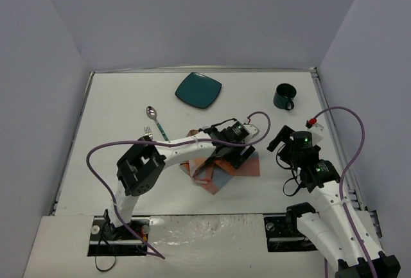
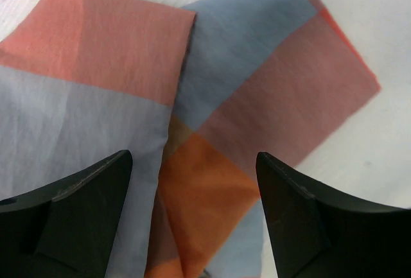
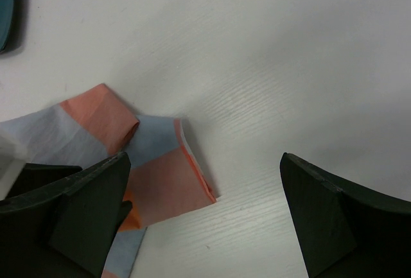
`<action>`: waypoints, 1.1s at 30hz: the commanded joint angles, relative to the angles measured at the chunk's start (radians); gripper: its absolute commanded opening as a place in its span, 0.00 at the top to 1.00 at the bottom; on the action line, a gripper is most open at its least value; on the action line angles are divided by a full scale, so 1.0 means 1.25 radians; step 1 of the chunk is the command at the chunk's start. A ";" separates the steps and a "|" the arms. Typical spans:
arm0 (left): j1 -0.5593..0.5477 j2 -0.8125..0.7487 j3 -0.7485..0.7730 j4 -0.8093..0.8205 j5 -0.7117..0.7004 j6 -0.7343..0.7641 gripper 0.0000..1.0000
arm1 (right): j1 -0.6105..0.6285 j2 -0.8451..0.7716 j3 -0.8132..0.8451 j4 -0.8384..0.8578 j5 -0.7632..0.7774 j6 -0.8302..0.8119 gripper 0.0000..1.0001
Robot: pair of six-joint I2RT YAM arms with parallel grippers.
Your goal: Set the dinner table for one person
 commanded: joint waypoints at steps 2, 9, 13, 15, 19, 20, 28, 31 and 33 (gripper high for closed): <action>0.001 0.011 0.085 0.024 -0.082 0.026 0.28 | -0.007 0.010 0.011 0.004 0.036 0.038 0.00; 0.001 0.039 0.086 0.035 -0.178 0.029 0.33 | -0.010 -0.006 -0.007 0.005 0.024 0.047 0.00; 0.001 0.044 0.081 0.053 -0.196 0.030 0.36 | -0.009 -0.013 -0.010 0.006 0.022 0.050 0.00; 0.001 0.047 0.079 0.059 -0.192 0.033 0.37 | -0.010 -0.016 -0.014 0.007 0.020 0.054 0.00; -0.001 0.057 0.077 0.070 -0.176 0.039 0.38 | -0.010 -0.025 -0.017 0.006 0.018 0.059 0.00; -0.003 0.060 0.077 0.073 -0.171 0.041 0.39 | -0.010 -0.026 -0.018 0.007 0.018 0.059 0.00; -0.007 0.095 0.082 0.083 -0.174 0.037 0.45 | -0.010 -0.027 -0.029 0.007 0.010 0.067 0.00; -0.007 0.106 0.087 0.087 -0.188 0.039 0.50 | -0.010 -0.029 -0.031 0.008 0.009 0.069 0.00; -0.007 0.109 0.088 0.087 -0.193 0.040 0.58 | -0.008 -0.027 -0.033 0.009 0.009 0.069 0.00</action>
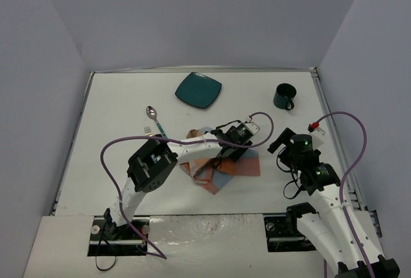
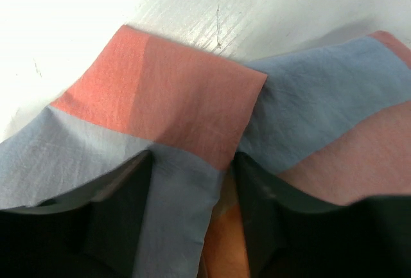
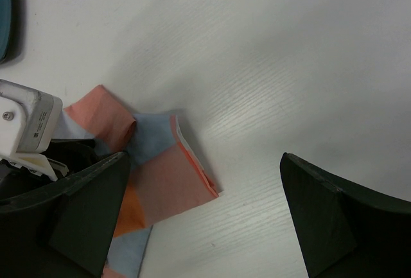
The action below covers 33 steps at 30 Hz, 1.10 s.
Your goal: Set the dinner table for one person
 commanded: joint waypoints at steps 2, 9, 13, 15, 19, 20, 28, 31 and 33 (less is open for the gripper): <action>-0.003 -0.007 0.035 0.024 -0.031 0.006 0.68 | -0.004 0.004 -0.005 0.018 0.003 0.013 0.00; 0.005 -0.041 0.028 0.019 -0.056 0.003 0.98 | -0.002 0.050 -0.025 0.049 -0.039 -0.001 0.00; 0.021 -0.091 0.024 0.003 -0.070 -0.014 1.00 | 0.004 0.089 -0.061 0.106 -0.101 -0.014 0.02; 0.033 -0.115 0.023 -0.007 -0.072 -0.023 1.00 | 0.006 0.118 -0.071 0.139 -0.122 -0.024 0.04; 0.050 -0.158 0.023 -0.032 -0.073 -0.033 1.00 | 0.019 0.191 -0.082 0.184 -0.175 -0.048 0.06; 0.053 -0.170 0.020 -0.033 -0.071 -0.036 1.00 | 0.026 0.208 -0.083 0.194 -0.180 -0.052 0.06; 0.078 -0.244 0.007 -0.048 -0.059 -0.067 1.00 | 0.115 0.313 -0.070 0.238 -0.178 -0.062 0.09; 0.089 -0.262 0.005 -0.059 -0.060 -0.075 1.00 | 0.147 0.351 -0.066 0.242 -0.164 -0.053 0.09; 0.093 -0.275 0.001 -0.060 -0.062 -0.077 1.00 | 0.156 0.361 -0.068 0.245 -0.163 -0.050 0.09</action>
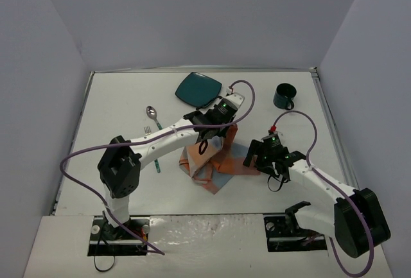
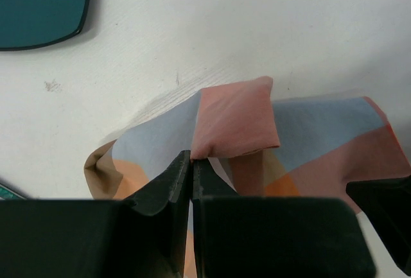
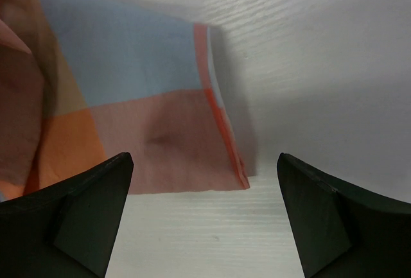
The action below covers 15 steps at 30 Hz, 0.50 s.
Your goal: Set the dinner table for one person
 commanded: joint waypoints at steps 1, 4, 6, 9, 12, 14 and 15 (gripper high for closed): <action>0.018 -0.073 0.002 -0.007 -0.015 -0.021 1.00 | 0.028 0.037 0.020 0.035 0.013 0.001 0.09; 0.028 -0.090 -0.009 -0.014 -0.018 -0.025 1.00 | 0.035 0.064 0.021 0.042 0.012 0.000 0.09; 0.036 -0.102 -0.014 -0.013 -0.017 -0.028 1.00 | 0.041 0.076 0.022 0.047 0.012 0.000 0.11; 0.048 -0.118 -0.026 -0.012 -0.018 -0.028 1.00 | 0.051 0.096 0.025 0.049 0.013 0.000 0.14; 0.057 -0.130 -0.034 -0.015 -0.018 -0.029 1.00 | 0.058 0.114 0.024 0.050 0.010 -0.001 0.16; 0.060 -0.136 -0.038 -0.015 -0.018 -0.029 1.00 | 0.062 0.126 0.024 0.049 0.005 -0.001 0.22; 0.061 -0.140 -0.043 -0.016 -0.021 -0.029 1.00 | 0.063 0.128 0.022 0.047 0.001 -0.001 0.23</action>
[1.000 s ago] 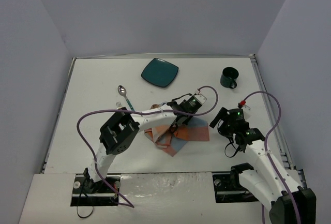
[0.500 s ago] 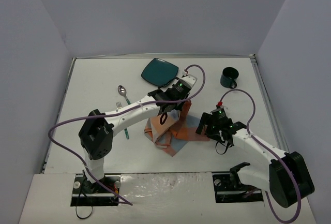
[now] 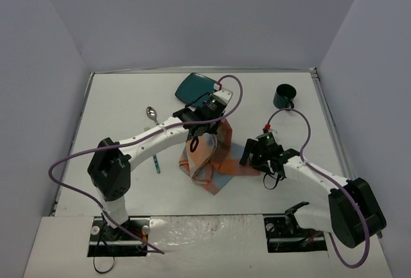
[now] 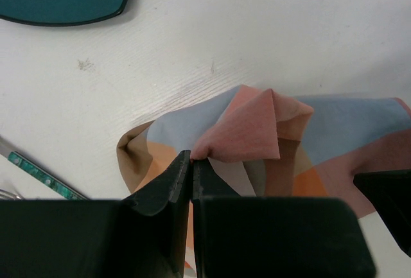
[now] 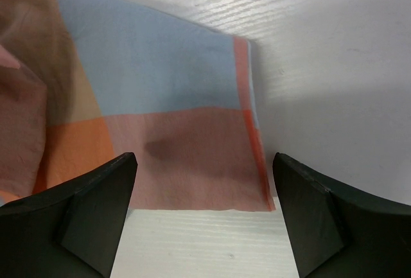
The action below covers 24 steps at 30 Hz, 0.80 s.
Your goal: Set the dinner table for one person
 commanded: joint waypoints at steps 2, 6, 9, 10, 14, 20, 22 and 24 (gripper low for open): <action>0.017 -0.075 -0.003 0.012 -0.020 -0.011 1.00 | 0.015 0.037 -0.001 -0.018 -0.009 0.002 0.32; 0.030 -0.097 -0.017 0.012 -0.019 -0.014 1.00 | 0.017 0.021 0.006 -0.039 0.003 0.002 0.54; 0.046 -0.123 -0.026 0.011 -0.025 -0.015 1.00 | 0.017 -0.014 0.048 -0.085 0.038 -0.013 0.76; 0.053 -0.132 -0.029 0.010 -0.029 -0.015 1.00 | 0.016 -0.031 0.070 -0.117 0.072 -0.020 0.84; 0.072 -0.197 -0.037 0.004 -0.053 0.000 1.00 | 0.005 -0.092 0.201 -0.223 0.172 -0.071 0.99; 0.077 -0.319 -0.058 0.026 -0.061 0.055 1.00 | -0.038 -0.146 0.398 -0.340 0.252 -0.135 1.00; 0.076 -0.372 -0.074 0.044 -0.051 0.077 1.00 | -0.047 -0.166 0.464 -0.369 0.265 -0.154 1.00; 0.075 -0.425 -0.094 0.061 -0.036 0.096 1.00 | -0.053 -0.184 0.516 -0.395 0.283 -0.167 1.00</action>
